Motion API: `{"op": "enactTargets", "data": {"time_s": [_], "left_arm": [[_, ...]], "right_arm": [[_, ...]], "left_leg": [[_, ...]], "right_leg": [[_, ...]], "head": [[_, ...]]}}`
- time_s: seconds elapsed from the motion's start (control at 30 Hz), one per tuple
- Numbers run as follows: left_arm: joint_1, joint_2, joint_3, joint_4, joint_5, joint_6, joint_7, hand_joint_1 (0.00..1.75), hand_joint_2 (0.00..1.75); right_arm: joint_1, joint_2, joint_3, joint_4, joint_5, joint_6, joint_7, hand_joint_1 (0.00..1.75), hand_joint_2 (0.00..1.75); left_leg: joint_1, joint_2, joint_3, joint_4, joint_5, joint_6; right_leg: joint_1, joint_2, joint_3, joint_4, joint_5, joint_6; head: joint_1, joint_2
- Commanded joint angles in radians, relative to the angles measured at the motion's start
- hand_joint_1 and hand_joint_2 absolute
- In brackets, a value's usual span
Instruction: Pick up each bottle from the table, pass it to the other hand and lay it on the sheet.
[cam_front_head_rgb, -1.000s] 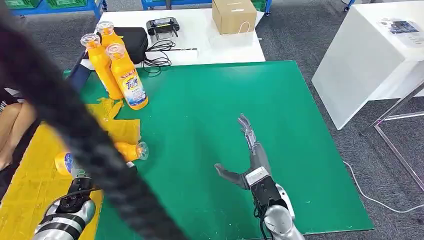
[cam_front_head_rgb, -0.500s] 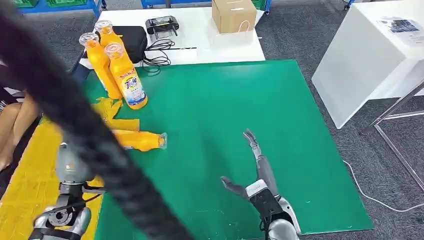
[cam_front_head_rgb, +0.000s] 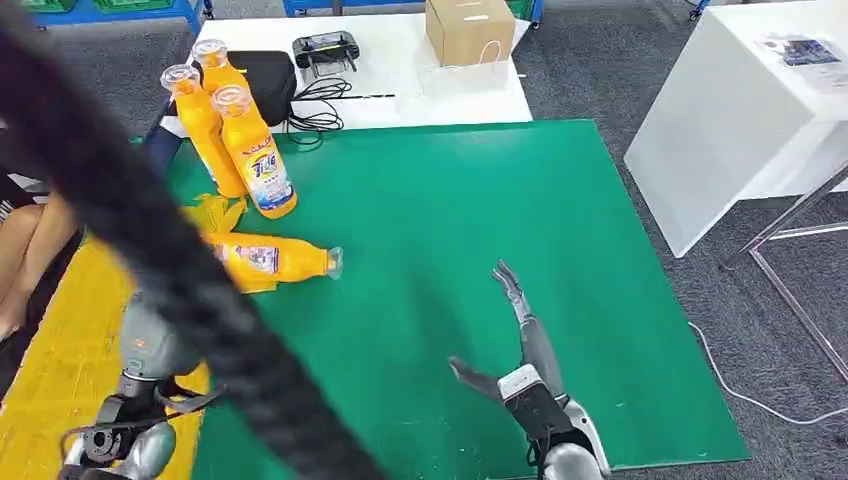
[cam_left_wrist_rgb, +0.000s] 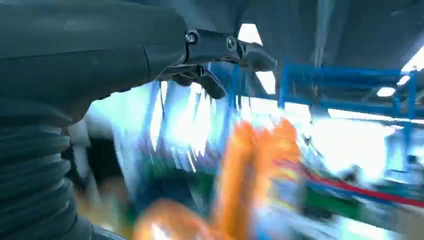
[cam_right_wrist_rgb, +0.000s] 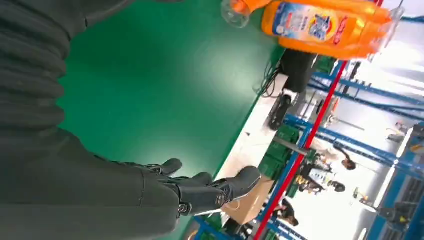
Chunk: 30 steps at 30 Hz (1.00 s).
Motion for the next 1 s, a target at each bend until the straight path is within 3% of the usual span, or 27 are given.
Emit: {"op": "enactTargets", "data": {"time_s": [0.03,0.1,0.13,0.27,0.6,1.0], "left_arm": [[0.199,-0.22,0.055,-0.16,0.492,-0.333,-0.178,0.0,1.75],[0.237,-0.246,0.038,-0.161,0.577,-0.399,-0.187,0.0,1.75],[0.247,-0.25,0.034,-0.156,0.601,-0.414,-0.189,0.0,1.75],[0.249,-0.277,0.063,-0.124,0.774,-0.514,-0.158,0.0,1.75],[0.263,-0.271,0.066,-0.118,0.875,-0.624,-0.123,0.0,1.75],[0.263,-0.271,0.056,-0.121,0.876,-0.626,-0.122,0.0,1.75]], "right_arm": [[0.09,0.021,-0.111,-0.055,-0.051,0.006,-0.043,0.0,1.75],[0.119,0.04,-0.136,-0.079,-0.084,0.016,-0.069,0.0,1.75],[0.129,0.046,-0.144,-0.086,-0.085,0.021,-0.076,0.0,1.75],[0.141,0.07,-0.154,-0.092,-0.109,0.041,-0.089,0.0,1.75],[0.157,0.076,-0.155,-0.082,-0.136,0.063,-0.098,0.0,1.75],[0.15,0.079,-0.158,-0.066,-0.138,0.064,-0.094,0.0,1.75]], "left_leg": [[0.0,0.0,0.004,0.0,-0.003,0.002],[0.001,-0.001,0.008,0.001,-0.005,0.001],[-0.001,-0.001,0.003,-0.001,-0.002,0.002],[0.0,-0.001,0.003,0.0,-0.004,0.002],[0.001,0.0,0.005,-0.001,-0.004,0.002],[0.0,0.0,0.002,-0.001,-0.003,0.002]], "right_leg": [[0.0,-0.001,0.005,-0.002,-0.002,0.0],[0.001,-0.003,0.011,-0.003,-0.004,0.0],[-0.002,-0.002,0.003,-0.002,-0.002,0.001],[-0.001,-0.002,0.005,-0.002,-0.004,0.002],[0.0,-0.002,0.006,-0.002,-0.003,0.002],[-0.001,-0.001,0.003,-0.002,-0.002,0.003]], "head": [[0.0,0.0],[0.0,0.0],[0.0,0.0],[0.0,0.0],[0.0,0.0],[0.0,0.0]]}}
